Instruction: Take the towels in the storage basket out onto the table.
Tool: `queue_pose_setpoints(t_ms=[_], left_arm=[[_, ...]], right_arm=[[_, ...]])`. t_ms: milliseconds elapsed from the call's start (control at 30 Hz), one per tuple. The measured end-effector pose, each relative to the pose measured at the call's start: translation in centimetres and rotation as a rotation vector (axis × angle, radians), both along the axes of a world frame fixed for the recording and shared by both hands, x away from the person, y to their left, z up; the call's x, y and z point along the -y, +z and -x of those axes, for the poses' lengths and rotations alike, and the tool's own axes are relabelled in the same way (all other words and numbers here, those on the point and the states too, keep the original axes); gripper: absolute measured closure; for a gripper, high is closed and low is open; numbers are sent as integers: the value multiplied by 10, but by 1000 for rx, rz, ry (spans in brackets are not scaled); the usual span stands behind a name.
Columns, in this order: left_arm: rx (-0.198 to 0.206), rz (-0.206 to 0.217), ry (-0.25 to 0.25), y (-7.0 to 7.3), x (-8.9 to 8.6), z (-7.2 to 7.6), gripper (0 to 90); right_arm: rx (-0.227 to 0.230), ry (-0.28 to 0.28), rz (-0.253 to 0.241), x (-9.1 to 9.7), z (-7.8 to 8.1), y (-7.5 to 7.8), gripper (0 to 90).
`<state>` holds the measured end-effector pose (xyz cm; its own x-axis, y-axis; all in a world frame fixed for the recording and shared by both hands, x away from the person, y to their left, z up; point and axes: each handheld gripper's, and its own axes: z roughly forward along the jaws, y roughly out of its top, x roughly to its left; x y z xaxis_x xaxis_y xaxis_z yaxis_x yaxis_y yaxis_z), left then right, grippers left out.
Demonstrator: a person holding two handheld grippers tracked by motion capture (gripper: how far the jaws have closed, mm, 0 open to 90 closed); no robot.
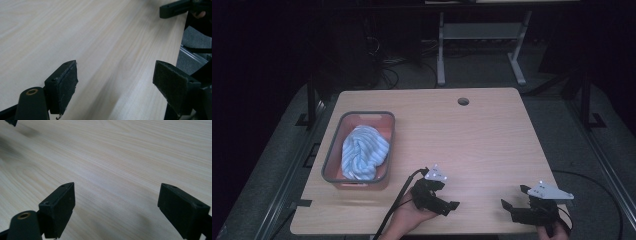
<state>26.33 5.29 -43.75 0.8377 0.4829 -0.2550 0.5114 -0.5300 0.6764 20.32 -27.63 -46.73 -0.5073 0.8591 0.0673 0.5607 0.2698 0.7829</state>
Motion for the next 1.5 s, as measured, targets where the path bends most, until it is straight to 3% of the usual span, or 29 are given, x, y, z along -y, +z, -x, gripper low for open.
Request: queue_pose_setpoints(t_ms=[100,367,433,567,767,1067,1500], left_arm=[[5,-10,-1,3,2,-7,197],[-7,23,-9,17,6,-24,223],[13,-8,-16,22,9,-29,222],[10,-20,-32,26,11,-35,220],[8,-6,-61,35,7,-41,220],[20,-48,-72,52,-1,-53,240],[25,-50,-78,72,-12,-69,234]], right_arm=[[-2,-10,-6,3,1,-1,138],[-15,-19,-32,4,-3,-2,137],[-17,-16,-36,3,-3,-2,138],[-12,-14,-33,3,-2,-1,138],[-4,-34,-44,5,0,0,138],[-13,-25,-51,2,0,0,138],[-6,-20,-51,1,0,1,137]])
